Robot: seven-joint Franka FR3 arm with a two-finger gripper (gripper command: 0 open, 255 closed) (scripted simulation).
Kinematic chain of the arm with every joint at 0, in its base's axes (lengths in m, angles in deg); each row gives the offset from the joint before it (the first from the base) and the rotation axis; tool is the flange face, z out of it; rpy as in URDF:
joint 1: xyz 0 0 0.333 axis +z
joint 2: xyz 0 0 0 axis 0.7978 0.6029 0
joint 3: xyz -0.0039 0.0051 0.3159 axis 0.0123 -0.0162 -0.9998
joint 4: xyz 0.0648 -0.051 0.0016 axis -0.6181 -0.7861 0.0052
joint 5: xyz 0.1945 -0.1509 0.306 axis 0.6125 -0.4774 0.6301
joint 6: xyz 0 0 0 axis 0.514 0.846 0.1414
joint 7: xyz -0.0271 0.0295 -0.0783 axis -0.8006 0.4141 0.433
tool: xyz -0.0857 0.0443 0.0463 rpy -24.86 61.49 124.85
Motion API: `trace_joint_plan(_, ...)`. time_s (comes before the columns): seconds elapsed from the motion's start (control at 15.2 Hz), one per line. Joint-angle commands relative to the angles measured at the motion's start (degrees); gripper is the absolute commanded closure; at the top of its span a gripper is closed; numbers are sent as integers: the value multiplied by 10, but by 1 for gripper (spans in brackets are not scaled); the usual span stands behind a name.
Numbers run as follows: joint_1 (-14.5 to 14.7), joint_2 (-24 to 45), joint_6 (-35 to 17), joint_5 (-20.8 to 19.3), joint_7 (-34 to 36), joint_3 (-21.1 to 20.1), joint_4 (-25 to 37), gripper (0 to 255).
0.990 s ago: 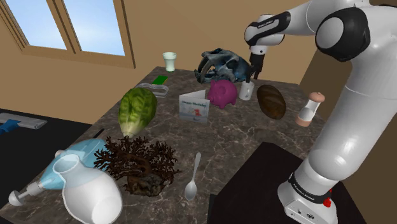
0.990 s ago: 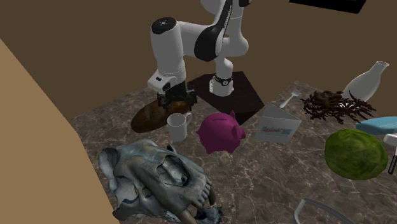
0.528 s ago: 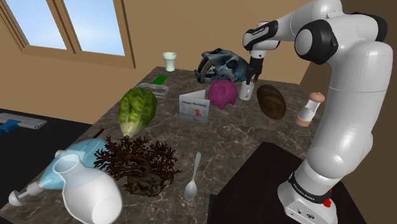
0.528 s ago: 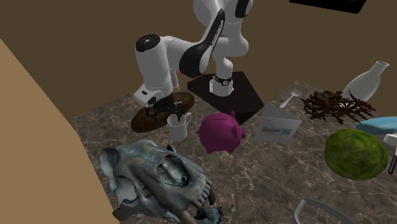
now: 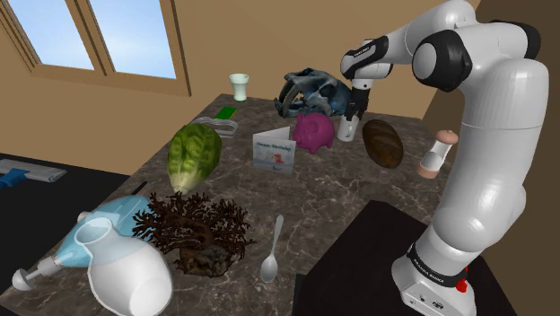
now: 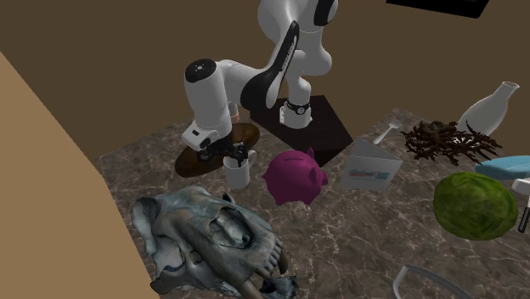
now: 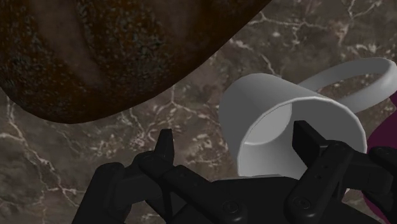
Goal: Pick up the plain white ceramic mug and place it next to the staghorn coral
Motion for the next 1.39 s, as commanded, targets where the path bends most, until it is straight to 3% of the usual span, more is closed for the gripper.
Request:
trace_joint_plan(0.0,0,0,0,0,0,0,0,0)
trace_joint_plan(0.2,0,0,0,0,0,0,0,0)
trace_joint_plan(0.26,0,0,0,0,0,0,0,255)
trace_joint_plan(0.86,0,0,0,0,0,0,0,255)
trace_joint_plan(1.32,2,-19,46,-11,6,4,30,255)
